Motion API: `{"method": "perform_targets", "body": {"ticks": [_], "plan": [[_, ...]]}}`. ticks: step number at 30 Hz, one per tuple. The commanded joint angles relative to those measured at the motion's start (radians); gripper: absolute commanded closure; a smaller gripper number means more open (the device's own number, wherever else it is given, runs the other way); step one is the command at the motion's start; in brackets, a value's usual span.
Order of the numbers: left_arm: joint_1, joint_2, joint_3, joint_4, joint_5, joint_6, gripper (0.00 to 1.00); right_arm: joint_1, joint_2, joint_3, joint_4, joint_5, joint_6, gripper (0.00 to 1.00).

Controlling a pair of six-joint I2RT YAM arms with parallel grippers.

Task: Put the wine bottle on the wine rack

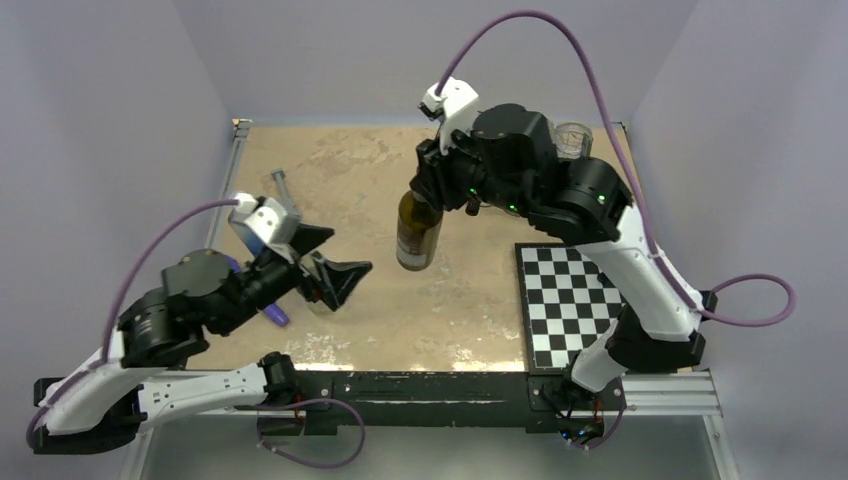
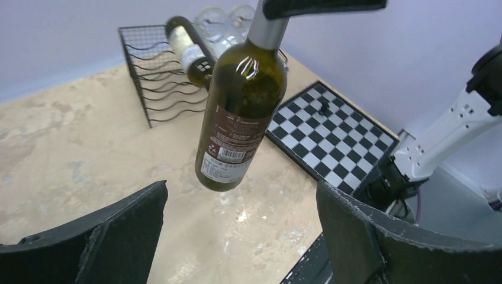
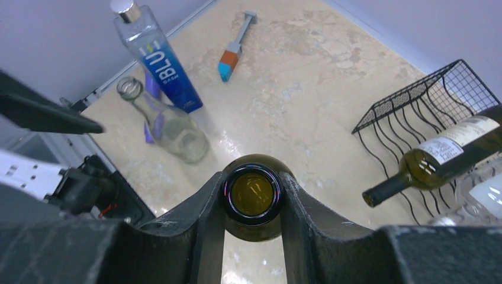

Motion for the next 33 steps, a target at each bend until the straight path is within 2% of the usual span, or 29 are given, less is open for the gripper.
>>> {"method": "perform_targets", "body": {"ticks": [1, 8, 12, 16, 21, 26, 33], "plan": [[0.002, 0.082, -0.083, 0.202, 0.161, 0.010, 0.01, 0.004, -0.085, 0.096, -0.117, -0.069, 0.045, 1.00], [0.002, 0.172, -0.249, 0.497, 0.434, 0.021, 0.01, 0.003, -0.159, 0.161, -0.241, -0.181, 0.065, 1.00], [0.002, 0.234, -0.306, 0.646, 0.591, -0.008, 0.01, 0.003, -0.218, 0.120, -0.220, -0.244, 0.082, 1.00], [0.002, 0.296, -0.315, 0.691, 0.597, -0.041, 0.01, 0.003, -0.261, 0.086, -0.182, -0.330, 0.106, 1.00], [0.002, 0.303, -0.383, 0.904, 0.657, -0.073, 0.01, 0.003, -0.294, 0.069, -0.129, -0.397, 0.142, 1.00], [0.002, 0.327, -0.408, 0.996, 0.735, -0.104, 0.01, 0.003, -0.315, 0.034, -0.062, -0.422, 0.181, 1.00], [0.002, 0.353, -0.415, 1.025, 0.818, -0.119, 0.19, 0.003, -0.365, -0.043, 0.029, -0.441, 0.210, 1.00]]}}
